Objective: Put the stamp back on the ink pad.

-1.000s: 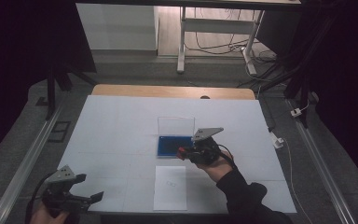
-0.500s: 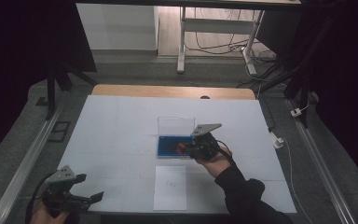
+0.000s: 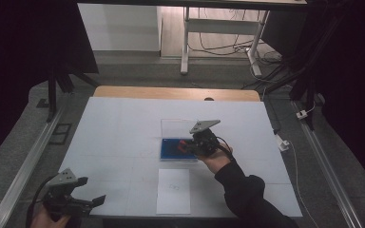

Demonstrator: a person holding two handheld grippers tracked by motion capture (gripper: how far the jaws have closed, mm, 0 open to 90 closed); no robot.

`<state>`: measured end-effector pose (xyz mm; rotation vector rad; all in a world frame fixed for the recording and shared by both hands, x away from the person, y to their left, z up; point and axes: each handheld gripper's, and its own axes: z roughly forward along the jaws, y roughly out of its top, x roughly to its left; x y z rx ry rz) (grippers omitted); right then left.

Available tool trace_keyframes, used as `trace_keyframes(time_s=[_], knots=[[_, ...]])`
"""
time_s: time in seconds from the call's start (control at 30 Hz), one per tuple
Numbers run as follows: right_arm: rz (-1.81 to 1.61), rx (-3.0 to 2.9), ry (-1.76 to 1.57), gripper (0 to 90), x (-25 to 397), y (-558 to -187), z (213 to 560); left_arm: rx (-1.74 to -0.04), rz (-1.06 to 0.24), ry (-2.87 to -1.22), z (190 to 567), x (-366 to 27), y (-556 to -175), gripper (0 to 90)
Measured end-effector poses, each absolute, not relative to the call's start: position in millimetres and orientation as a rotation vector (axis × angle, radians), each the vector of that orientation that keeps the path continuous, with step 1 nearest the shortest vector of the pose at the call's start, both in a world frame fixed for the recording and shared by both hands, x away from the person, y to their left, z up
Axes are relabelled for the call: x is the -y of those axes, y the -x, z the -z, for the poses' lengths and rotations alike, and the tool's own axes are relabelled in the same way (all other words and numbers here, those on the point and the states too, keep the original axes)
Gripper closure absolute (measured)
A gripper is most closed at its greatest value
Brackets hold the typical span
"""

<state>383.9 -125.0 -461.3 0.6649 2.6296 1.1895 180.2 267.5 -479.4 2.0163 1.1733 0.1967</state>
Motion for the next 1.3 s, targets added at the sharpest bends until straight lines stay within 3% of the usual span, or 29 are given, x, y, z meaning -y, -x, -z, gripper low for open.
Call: trace_keyframes(time_s=[1.3], knots=[[-1.029,-2.654,-0.683,80.6,99,-410,497,-1.177,-0.193,-2.017,480,-268,-181,2.9]])
